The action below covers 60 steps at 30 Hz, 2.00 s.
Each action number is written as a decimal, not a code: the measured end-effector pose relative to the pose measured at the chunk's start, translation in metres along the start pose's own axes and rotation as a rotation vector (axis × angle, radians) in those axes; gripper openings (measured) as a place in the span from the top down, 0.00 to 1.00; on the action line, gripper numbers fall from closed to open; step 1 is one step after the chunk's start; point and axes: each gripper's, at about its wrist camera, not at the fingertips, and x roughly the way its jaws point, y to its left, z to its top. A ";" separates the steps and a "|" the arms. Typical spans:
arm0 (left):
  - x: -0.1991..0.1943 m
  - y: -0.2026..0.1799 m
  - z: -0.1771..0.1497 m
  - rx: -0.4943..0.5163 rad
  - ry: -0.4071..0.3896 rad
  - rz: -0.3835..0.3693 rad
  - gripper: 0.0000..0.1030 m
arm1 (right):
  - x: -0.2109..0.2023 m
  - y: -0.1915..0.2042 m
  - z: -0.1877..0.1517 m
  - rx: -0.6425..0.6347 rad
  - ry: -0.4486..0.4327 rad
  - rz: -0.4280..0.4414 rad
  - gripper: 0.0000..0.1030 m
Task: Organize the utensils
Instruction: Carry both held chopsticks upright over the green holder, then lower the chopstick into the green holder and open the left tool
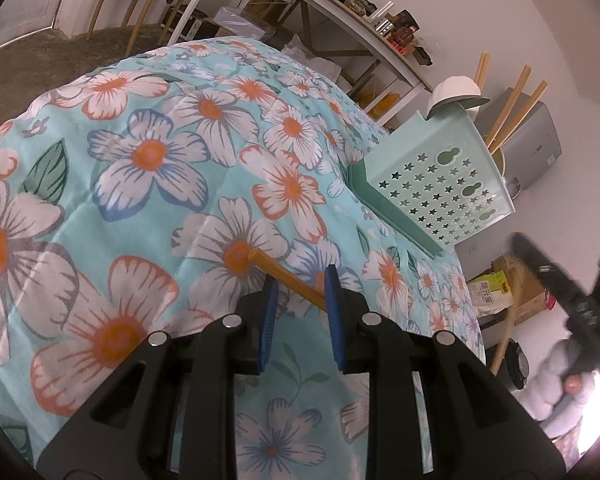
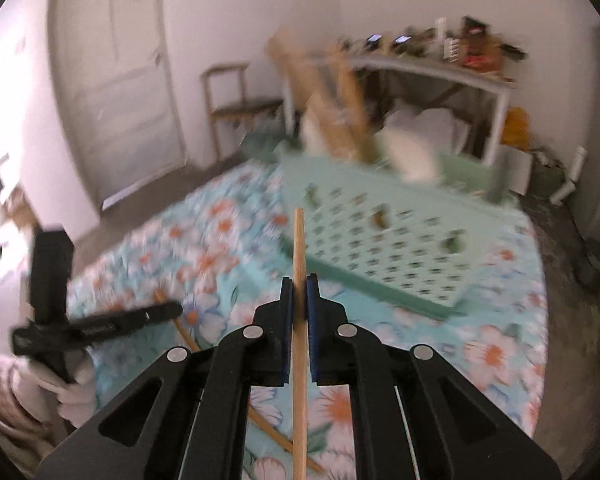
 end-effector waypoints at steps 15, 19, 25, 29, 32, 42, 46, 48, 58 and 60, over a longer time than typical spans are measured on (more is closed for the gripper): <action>-0.052 -0.053 0.031 0.098 -0.137 -0.174 0.92 | -0.113 -0.042 -0.008 0.218 -0.262 -0.081 0.93; -0.073 -0.089 0.046 0.177 -0.199 -0.238 0.95 | -0.122 -0.043 -0.014 0.239 -0.296 -0.078 0.93; -0.104 -0.133 0.067 0.271 -0.291 -0.326 0.95 | -0.129 -0.046 -0.018 0.249 -0.326 -0.073 0.93; -0.125 -0.165 0.078 0.348 -0.386 -0.378 0.95 | -0.134 -0.047 -0.019 0.257 -0.336 -0.060 0.93; -0.134 -0.192 0.087 0.403 -0.470 -0.397 0.95 | -0.134 -0.046 -0.019 0.253 -0.341 -0.045 0.93; -0.088 -0.267 0.105 0.551 -0.574 -0.342 0.95 | -0.124 -0.054 -0.013 0.252 -0.349 -0.001 0.93; -0.052 -0.284 0.107 0.602 -0.561 -0.277 0.95 | -0.115 -0.062 -0.013 0.262 -0.339 0.011 0.93; -0.035 -0.288 0.109 0.616 -0.545 -0.246 0.95 | -0.112 -0.066 -0.014 0.270 -0.334 0.014 0.93; 0.022 -0.260 0.122 0.473 -0.363 -0.234 0.75 | -0.097 -0.078 -0.018 0.303 -0.297 0.009 0.93; 0.016 -0.257 0.121 0.475 -0.369 -0.240 0.69 | -0.097 -0.078 -0.017 0.302 -0.296 0.006 0.93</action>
